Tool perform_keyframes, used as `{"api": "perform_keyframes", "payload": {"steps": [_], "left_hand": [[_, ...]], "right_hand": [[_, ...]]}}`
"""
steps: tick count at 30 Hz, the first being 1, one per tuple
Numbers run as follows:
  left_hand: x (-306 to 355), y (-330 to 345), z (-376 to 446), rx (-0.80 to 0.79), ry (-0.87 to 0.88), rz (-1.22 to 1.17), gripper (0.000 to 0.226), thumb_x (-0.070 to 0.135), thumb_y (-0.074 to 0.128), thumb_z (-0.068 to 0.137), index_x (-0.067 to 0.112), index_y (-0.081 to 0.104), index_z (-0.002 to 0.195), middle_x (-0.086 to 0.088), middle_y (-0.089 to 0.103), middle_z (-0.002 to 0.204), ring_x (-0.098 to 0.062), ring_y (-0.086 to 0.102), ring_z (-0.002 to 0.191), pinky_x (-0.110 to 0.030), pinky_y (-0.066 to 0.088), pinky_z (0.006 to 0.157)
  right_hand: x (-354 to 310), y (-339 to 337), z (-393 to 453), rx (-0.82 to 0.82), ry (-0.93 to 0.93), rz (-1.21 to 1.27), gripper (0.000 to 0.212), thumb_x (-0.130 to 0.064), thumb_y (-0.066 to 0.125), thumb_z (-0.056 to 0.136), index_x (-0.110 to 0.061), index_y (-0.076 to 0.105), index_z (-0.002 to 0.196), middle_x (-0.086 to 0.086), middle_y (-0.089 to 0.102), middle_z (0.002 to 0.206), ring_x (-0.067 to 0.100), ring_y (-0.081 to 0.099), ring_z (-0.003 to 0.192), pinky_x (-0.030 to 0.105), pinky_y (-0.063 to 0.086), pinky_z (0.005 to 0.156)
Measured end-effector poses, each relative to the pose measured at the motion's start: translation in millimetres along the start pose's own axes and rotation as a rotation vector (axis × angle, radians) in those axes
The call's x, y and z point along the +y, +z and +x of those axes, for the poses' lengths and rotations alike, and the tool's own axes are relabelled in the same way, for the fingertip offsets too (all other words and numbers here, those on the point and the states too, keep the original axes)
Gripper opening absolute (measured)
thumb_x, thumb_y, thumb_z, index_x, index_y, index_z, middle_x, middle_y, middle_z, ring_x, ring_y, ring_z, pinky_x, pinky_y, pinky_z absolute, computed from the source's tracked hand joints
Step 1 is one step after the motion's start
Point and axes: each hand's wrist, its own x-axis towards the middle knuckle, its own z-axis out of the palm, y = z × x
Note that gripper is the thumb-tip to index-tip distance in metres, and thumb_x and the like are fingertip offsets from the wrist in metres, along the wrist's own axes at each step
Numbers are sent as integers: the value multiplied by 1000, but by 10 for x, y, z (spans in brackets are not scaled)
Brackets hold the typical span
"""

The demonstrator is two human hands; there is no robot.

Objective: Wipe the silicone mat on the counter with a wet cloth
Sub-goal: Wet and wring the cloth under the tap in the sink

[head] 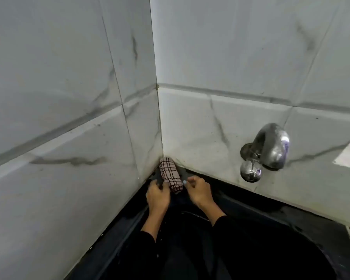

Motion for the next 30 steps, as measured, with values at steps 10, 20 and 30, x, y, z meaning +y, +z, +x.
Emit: {"api": "perform_keyframes", "payload": {"steps": [10, 20, 30], "left_hand": [[29, 239, 346, 67, -71, -73, 41, 16, 61, 85, -1, 54, 122, -19, 64, 115, -30, 58, 112, -32, 42, 95], [290, 52, -368, -212, -327, -617, 18, 19, 66, 82, 4, 63, 92, -13, 67, 83, -24, 63, 71, -38, 55, 71], [681, 43, -2157, -459, -355, -704, 30, 6, 73, 74, -4, 63, 101, -14, 66, 76, -17, 62, 57, -19, 49, 40]], "right_hand": [[-136, 499, 308, 87, 397, 511, 49, -31, 79, 72, -6, 62, 111, 11, 66, 107, 26, 64, 98, 37, 55, 87], [-271, -316, -629, -72, 403, 1037, 14, -12, 71, 77, -7, 68, 90, 8, 68, 77, 17, 64, 70, 25, 50, 58], [323, -1455, -2080, 13, 298, 1137, 9, -11, 59, 82, -4, 62, 87, 13, 62, 74, 20, 58, 58, 23, 47, 45]]}}
